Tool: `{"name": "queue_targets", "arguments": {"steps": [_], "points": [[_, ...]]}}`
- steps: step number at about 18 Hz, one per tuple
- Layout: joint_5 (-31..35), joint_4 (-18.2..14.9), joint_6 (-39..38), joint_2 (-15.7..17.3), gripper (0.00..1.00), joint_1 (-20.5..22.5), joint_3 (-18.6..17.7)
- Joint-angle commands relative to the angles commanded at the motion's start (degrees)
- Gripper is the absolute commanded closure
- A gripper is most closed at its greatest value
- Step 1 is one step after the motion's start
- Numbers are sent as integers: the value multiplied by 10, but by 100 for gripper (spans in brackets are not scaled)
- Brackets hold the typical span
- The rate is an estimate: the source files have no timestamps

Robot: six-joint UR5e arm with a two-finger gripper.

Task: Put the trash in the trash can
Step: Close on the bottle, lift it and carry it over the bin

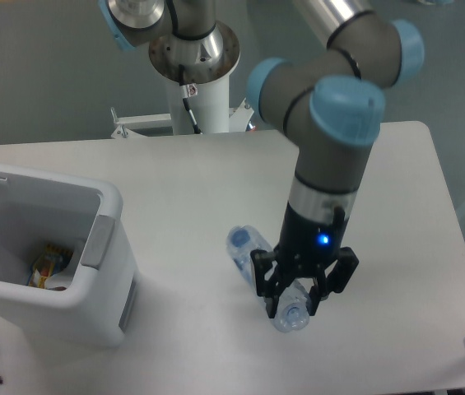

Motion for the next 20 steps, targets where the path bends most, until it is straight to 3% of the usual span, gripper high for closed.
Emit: {"name": "queue_targets", "arguments": {"steps": [4,9,15,20], "points": [[-39,5,-1,27,63,-4,4],[-95,12,-17,35,63,-11,36],[-101,16,-27,56,63,-57,36],[-100,49,-58,62,63,-86,36]]}}
